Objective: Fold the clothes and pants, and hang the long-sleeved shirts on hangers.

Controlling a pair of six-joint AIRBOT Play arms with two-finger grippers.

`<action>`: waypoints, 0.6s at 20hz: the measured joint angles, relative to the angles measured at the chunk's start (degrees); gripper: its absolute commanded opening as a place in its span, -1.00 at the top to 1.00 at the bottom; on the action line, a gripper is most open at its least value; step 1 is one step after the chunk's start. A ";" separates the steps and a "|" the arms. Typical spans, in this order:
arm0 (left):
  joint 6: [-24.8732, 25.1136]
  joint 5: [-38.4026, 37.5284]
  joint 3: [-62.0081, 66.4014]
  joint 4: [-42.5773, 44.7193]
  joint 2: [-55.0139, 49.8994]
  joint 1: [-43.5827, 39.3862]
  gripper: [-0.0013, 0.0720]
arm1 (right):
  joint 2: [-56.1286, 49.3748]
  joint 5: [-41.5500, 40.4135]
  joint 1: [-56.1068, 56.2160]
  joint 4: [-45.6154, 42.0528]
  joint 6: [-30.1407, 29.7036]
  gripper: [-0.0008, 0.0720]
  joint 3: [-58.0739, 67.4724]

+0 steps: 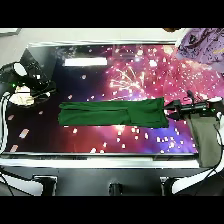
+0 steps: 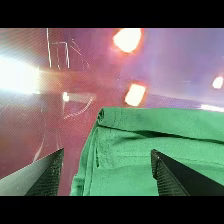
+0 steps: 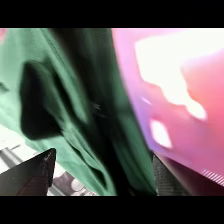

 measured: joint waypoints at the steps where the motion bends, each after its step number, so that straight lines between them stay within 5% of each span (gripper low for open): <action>1: -0.04 -0.02 0.02 0.02 0.00 0.00 -0.74 | -0.50 -0.09 0.81 0.70 -0.44 -0.92 -0.09; 4: -0.20 -0.07 0.02 0.04 0.00 0.00 -0.74 | -1.25 -1.27 3.39 1.51 -1.62 -0.71 -0.17; 6: -0.22 -0.07 0.02 0.04 0.00 0.00 -0.74 | -1.53 -3.17 5.16 1.14 -2.29 0.00 -0.24; 7: -0.24 -0.07 0.02 0.04 0.02 0.00 -0.74 | -1.62 -4.09 5.90 0.39 -2.34 0.68 -0.26; 8: -0.26 -0.07 0.02 0.02 0.02 0.00 -0.73 | -1.64 -5.07 6.54 -0.50 -2.34 0.89 -0.33; 9: -0.52 -0.07 0.02 -0.11 0.00 0.00 -0.70 | -1.44 -5.31 7.04 -0.70 -2.27 0.89 -0.37; 10: -0.70 -0.07 0.02 -0.55 0.02 0.00 -0.45 | -0.74 -5.81 7.39 -1.44 -2.08 0.89 -0.35; 12: -1.03 0.09 0.02 -2.71 0.00 -0.15 0.93 | 1.55 -6.16 7.69 -2.67 -0.44 0.89 -0.11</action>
